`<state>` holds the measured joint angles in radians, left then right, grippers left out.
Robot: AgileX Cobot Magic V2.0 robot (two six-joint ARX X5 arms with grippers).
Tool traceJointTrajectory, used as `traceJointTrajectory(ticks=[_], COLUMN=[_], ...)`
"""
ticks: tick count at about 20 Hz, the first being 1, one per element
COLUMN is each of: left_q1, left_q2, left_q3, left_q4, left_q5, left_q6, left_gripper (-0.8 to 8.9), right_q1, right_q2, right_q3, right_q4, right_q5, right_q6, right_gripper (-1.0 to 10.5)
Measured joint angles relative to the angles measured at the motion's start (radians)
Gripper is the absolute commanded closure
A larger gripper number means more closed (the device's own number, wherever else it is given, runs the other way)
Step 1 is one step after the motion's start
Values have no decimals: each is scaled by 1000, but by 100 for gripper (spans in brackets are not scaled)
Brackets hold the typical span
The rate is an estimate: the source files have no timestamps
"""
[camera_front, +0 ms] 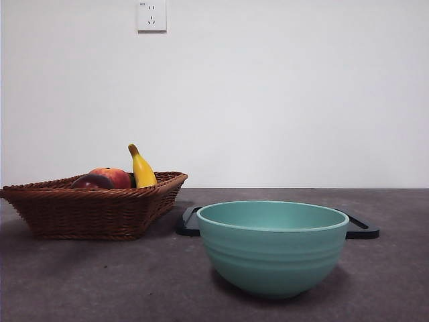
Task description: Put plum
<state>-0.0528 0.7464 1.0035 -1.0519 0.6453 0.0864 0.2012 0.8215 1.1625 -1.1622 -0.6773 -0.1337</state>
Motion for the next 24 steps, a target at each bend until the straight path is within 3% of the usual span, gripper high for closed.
traceJointTrajectory(ticks=[8, 17, 24], left_q1=[-71, -195, -232], left_q2=[175, 622, 859], left_q3=[39, 318, 331], left_q4=[213, 234, 250], left_q5=[-176, -435, -549], left_q6=[-86, -84, -45], left_gripper=[346, 349, 349], right_q1=[0, 0, 0], right_q2=[0, 0, 0], right_q3=[0, 0, 0], right_q4=[2, 8, 8], right_q5=[0, 0, 0], right_q6=[5, 8, 11], right_gripper=[485, 485, 485])
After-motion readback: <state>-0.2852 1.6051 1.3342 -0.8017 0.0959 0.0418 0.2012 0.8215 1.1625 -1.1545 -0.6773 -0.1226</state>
